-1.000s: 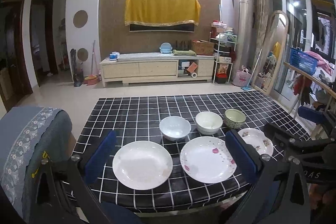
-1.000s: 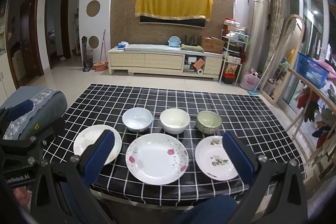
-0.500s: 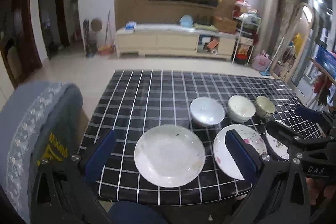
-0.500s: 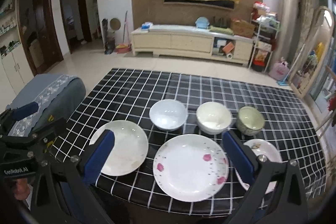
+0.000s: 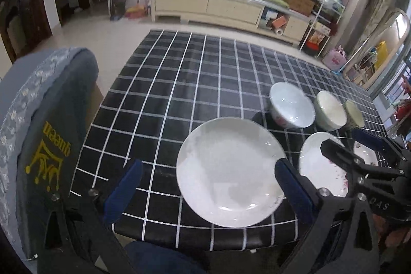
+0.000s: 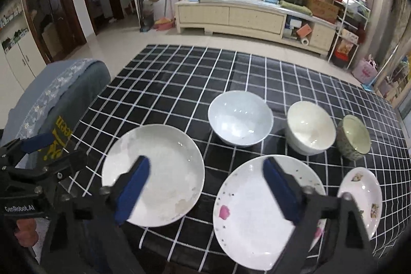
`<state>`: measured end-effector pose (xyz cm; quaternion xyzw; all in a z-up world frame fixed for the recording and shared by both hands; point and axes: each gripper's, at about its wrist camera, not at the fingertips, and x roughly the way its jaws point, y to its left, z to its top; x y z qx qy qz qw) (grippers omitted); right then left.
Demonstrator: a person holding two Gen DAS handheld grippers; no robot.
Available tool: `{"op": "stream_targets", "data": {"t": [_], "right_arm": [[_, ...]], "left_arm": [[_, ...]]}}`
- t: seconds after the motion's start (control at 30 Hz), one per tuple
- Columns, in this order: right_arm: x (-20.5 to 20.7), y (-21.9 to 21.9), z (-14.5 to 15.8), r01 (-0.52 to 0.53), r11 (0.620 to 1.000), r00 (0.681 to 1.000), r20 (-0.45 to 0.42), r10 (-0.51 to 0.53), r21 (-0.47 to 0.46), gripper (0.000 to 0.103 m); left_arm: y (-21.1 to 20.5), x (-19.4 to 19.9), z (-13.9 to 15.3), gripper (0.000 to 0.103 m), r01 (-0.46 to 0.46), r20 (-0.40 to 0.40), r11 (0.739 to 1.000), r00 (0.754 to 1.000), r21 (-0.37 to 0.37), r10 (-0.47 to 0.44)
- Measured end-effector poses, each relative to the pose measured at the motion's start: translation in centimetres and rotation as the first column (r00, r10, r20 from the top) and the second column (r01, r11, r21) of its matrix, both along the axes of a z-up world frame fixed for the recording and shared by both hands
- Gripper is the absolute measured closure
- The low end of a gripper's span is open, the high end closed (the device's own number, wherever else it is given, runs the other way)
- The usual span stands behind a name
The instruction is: Organize plates and bowls
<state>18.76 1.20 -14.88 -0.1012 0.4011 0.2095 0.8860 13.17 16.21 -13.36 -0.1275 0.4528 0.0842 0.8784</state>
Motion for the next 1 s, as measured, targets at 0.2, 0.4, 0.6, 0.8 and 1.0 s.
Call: {"op": "stream_targets", "data": {"t": [0.2,0.4,0.6,0.8,1.0], "right_arm": [[2.4,1.7,-3.0,-0.034,0.999,0.995,-0.093,0.031,-0.026,0.022],[4.4,2.8,-5.7,-0.046,0.997,0.986,-0.164,0.035,-0.067,0.035],[5.5,3.6,-7.3,-0.067,0.992,0.982,-0.182,0.048,-0.103,0.041],[5.9,3.6,-8.5,-0.062,0.992,0.977,-0.209,0.038,-0.11,0.053],[6.2,3.4,-9.4,-0.059,0.993,0.97,-0.24,0.033,-0.099,0.067]], "left_arm": [[1.7,1.8,-3.5,0.022,-0.009,-0.085,0.999,0.996,-0.043,0.005],[3.2,3.4,-6.8,0.023,-0.041,-0.147,0.998,0.989,-0.049,0.033],[4.0,4.1,-8.7,0.035,-0.038,-0.196,0.999,0.98,-0.026,0.032],[4.9,4.5,-10.4,0.046,-0.077,-0.242,0.996,0.968,-0.039,0.065],[5.1,4.6,-11.2,0.057,-0.088,-0.255,0.993,0.965,-0.077,0.066]]}}
